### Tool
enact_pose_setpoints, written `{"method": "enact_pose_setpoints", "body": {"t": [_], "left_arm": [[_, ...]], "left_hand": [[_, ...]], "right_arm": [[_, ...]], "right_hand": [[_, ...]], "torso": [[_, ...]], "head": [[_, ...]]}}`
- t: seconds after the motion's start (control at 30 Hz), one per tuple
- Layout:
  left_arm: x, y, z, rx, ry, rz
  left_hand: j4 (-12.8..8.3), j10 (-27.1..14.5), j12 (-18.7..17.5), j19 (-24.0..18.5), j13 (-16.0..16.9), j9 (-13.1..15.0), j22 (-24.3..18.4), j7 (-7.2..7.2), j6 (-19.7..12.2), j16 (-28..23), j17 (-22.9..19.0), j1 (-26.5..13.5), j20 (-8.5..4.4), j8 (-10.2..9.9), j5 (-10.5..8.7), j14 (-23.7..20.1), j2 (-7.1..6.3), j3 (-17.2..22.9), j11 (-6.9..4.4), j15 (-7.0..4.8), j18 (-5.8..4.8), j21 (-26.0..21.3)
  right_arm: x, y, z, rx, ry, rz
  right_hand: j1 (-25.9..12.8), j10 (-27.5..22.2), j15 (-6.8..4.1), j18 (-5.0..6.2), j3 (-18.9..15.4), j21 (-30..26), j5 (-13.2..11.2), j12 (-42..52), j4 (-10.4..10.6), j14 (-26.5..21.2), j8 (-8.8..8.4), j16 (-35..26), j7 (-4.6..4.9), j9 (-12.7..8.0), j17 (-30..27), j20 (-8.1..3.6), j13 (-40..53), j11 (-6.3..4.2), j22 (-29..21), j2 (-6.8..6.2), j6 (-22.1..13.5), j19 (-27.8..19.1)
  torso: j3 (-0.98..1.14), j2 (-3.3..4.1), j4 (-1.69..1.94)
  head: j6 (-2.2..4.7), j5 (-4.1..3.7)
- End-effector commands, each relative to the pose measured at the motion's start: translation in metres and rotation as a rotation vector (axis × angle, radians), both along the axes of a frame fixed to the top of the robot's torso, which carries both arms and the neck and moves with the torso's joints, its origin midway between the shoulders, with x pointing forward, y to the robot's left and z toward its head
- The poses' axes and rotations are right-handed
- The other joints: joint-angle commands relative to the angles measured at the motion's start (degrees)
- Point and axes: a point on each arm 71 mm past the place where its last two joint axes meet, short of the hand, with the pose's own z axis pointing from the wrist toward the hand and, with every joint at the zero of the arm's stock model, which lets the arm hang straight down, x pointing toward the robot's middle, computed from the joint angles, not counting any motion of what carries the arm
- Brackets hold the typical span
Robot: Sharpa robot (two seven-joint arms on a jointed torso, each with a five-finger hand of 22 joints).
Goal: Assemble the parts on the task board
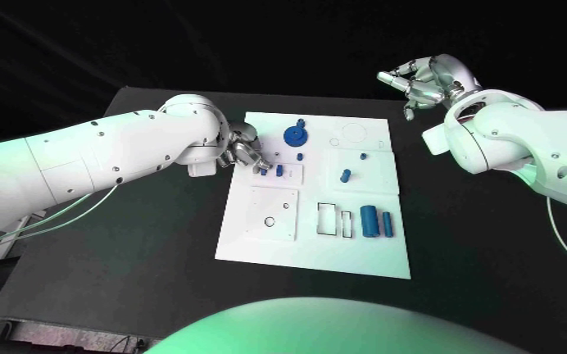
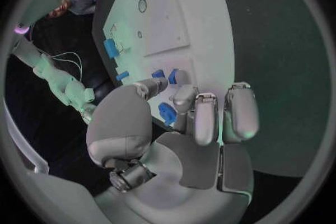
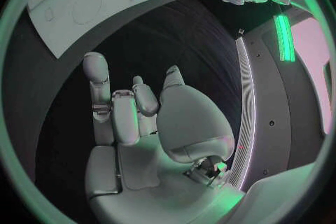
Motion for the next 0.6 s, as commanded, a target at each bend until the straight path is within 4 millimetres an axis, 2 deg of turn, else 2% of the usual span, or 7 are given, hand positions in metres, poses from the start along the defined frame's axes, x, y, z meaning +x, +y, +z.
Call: {"method": "enact_pose_setpoints", "body": {"t": [0.03,0.2,0.3,0.4,0.5,0.57,0.6], "left_arm": [[0.0,0.001,0.001,-0.017,-0.008,0.016],[0.002,0.003,0.007,-0.081,-0.037,0.044],[0.004,0.002,0.015,-0.164,-0.081,0.07],[0.007,0.002,0.025,-0.25,-0.146,0.097],[0.009,-0.001,0.035,-0.352,-0.23,0.115],[0.011,-0.005,0.042,-0.415,-0.292,0.11],[0.011,-0.008,0.045,-0.441,-0.327,0.099]], "left_hand": [[0.01,0.07,0.25,0.33,0.01,-0.05,-0.01,0.1,0.36,0.19,9.35,-0.43,-0.2,-0.23,-0.07,4.25,-0.03,-0.45,-0.07,-0.39,-0.27,-0.35],[0.18,-0.14,-0.03,0.19,-0.44,-0.05,-0.28,0.1,0.33,0.17,9.32,-0.39,-0.2,-0.26,-0.01,4.24,0.07,-0.64,-0.07,-0.4,-0.22,-0.49],[0.61,-0.98,-0.91,-0.41,-1.77,-0.03,-1.39,0.25,-0.22,0.14,9.29,0.02,-0.17,-0.5,0.14,4.23,0.17,-1.28,0.05,-0.33,0.01,-1.1],[0.75,-1.19,-0.99,-0.57,-1.84,0.08,-1.64,0.29,-0.5,0.14,9.29,1.05,-0.11,-0.51,0.38,4.23,1.01,-1.38,0.1,-0.28,0.06,-1.29],[0.75,-2.47,-2.19,-1.74,-3.6,0.21,-3.84,0.59,-1.41,0.08,9.22,2.22,0.01,-0.73,0.42,4.2,1.0,-1.86,0.34,-0.13,0.5,-2.53],[0.95,-6.52,-5.85,-5.15,-8.68,0.13,-9.85,1.69,-3.75,-0.85,8.05,4.15,0.61,-1.67,0.37,3.69,0.76,-2.79,1.39,0.66,1.62,-6.21],[0.77,-7.74,-6.78,-6.13,-10.04,0.02,-11.57,2.06,-4.63,-1.41,7.35,5.21,0.88,-2.1,0.45,3.34,0.7,-2.96,1.69,1.0,1.96,-7.37]], "right_arm": [[0.0,0.001,0.0,-0.004,-0.005,0.008],[0.0,0.001,0.0,-0.004,-0.005,0.008],[0.001,0.0,0.0,-0.004,-0.005,0.007],[0.001,0.0,0.0,-0.004,-0.004,0.005],[0.002,0.0,0.0,-0.004,-0.004,0.004],[0.002,0.0,0.0,-0.004,-0.005,0.003],[0.002,0.0,0.0,-0.004,-0.005,0.003]], "right_hand": [[-0.14,-0.32,-0.3,0.99,-0.23,-0.2,-0.11,-0.23,0.01,1.12,0.36,-0.28,0.09,-0.07,-0.05,0.05,-0.1,-0.04,-0.05,0.56,-0.42,0.29],[-0.14,-0.32,-0.3,0.99,-0.23,-0.2,-0.11,-0.23,0.01,1.12,0.36,-0.28,0.09,-0.07,-0.05,0.05,-0.1,-0.04,-0.05,0.56,-0.42,0.29],[-0.14,-0.32,-0.3,0.99,-0.23,-0.2,-0.11,-0.23,0.01,1.12,0.36,-0.28,0.09,-0.07,-0.05,0.05,-0.1,-0.04,-0.05,0.56,-0.42,0.29],[-0.14,-0.32,-0.3,0.99,-0.23,-0.2,-0.11,-0.23,0.01,1.12,0.36,-0.28,0.09,-0.07,-0.05,0.05,-0.1,-0.04,-0.05,0.56,-0.42,0.29],[-0.1,-0.37,-0.29,0.99,-0.38,-0.27,-0.11,-0.28,0.02,1.1,0.39,-0.36,0.1,-0.12,-0.12,0.06,-0.16,-0.03,-0.06,0.62,-0.5,0.29],[-0.1,-0.37,-0.29,0.99,-0.38,-0.27,-0.11,-0.28,0.02,1.1,0.39,-0.36,0.1,-0.12,-0.12,0.06,-0.16,-0.03,-0.06,0.62,-0.5,0.29],[-0.1,-0.37,-0.29,0.99,-0.38,-0.27,-0.11,-0.28,0.02,1.1,0.39,-0.36,0.1,-0.12,-0.12,0.06,-0.16,-0.03,-0.06,0.62,-0.5,0.29]], "torso": [[-0.01,-0.01,0.01],[0.02,-0.09,0.02],[-0.01,-0.05,0.03],[0.07,-0.13,0.06],[0.12,-0.17,0.05],[0.06,-0.05,0.01],[0.02,0.0,0.02]], "head": [[0.0,-0.04],[0.0,-0.09],[0.02,-0.12],[0.23,-0.01],[0.39,-0.06],[0.6,-0.23],[0.76,-0.33]]}}
